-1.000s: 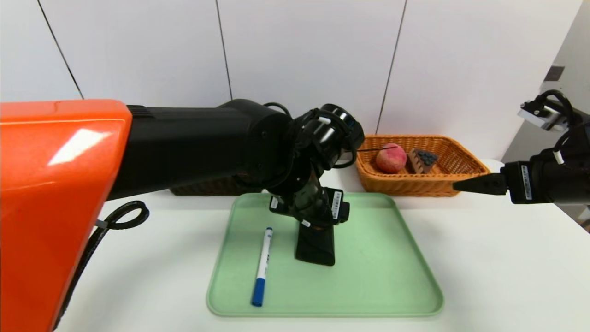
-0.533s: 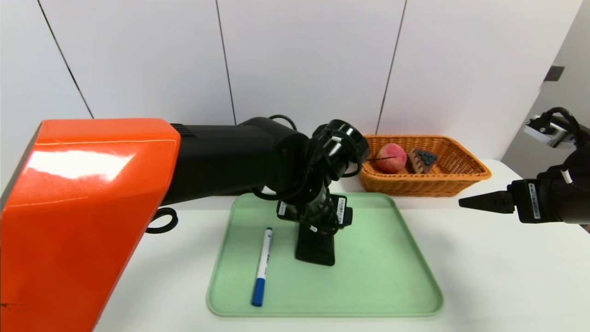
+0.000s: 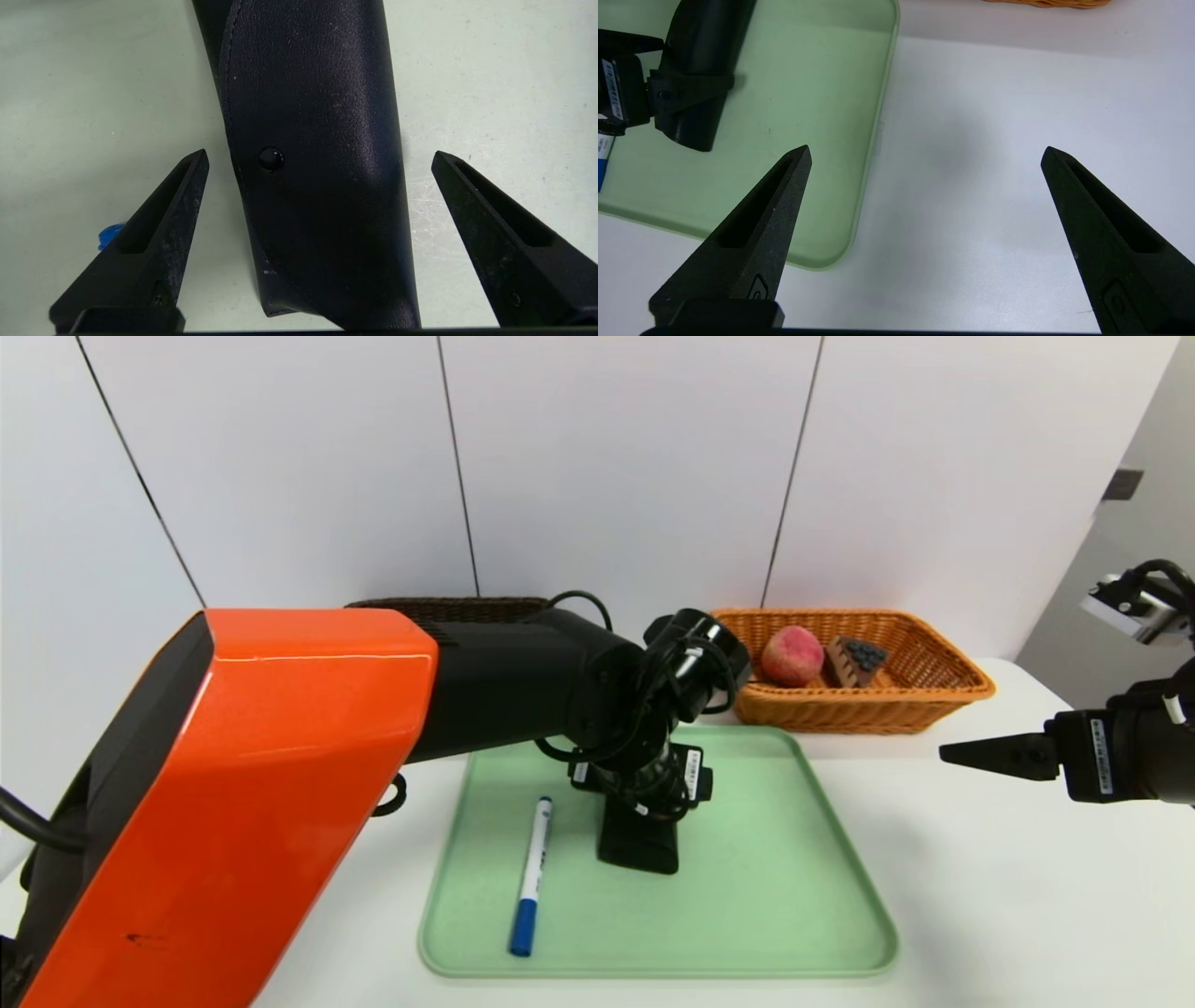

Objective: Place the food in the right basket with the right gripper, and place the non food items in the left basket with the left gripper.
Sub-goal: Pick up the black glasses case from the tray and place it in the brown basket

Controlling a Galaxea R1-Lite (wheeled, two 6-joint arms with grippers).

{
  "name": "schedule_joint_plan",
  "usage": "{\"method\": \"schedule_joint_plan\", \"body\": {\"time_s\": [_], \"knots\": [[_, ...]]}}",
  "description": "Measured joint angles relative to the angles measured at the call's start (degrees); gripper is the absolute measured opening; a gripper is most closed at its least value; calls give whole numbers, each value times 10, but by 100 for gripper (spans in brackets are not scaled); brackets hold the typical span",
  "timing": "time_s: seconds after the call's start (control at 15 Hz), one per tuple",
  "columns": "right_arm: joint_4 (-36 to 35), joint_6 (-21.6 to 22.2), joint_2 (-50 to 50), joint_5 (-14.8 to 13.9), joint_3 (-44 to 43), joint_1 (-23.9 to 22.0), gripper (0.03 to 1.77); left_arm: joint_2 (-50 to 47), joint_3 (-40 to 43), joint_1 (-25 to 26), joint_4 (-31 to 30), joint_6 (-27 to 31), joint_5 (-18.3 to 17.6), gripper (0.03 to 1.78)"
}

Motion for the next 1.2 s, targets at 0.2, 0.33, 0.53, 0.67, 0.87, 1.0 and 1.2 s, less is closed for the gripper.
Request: {"method": "schedule_joint_plan", "body": {"time_s": [0.2, 0.33, 0.53, 0.67, 0.87, 1.0, 1.2], "knots": [[-9, 0, -4, 0, 8, 0, 170, 10, 0, 1, -4, 1, 0, 169], [-10, 0, -5, 0, 10, 0, 170, 15, 0, 4, -4, 2, 0, 169], [-13, -1, -8, 1, 19, 0, 170, 21, 0, 5, -8, 2, 1, 169], [-25, -1, -10, 0, 28, 0, 170, 22, 0, 5, -9, 1, 1, 160], [-30, 0, -14, 0, 34, 0, 171, 23, 0, 6, -13, -1, 1, 114], [-30, -2, -16, 0, 38, 0, 171, 22, 0, 6, -11, -2, 1, 92], [-35, -1, -20, 1, 40, 0, 171, 14, 1, 5, -4, -1, -1, 71]]}}
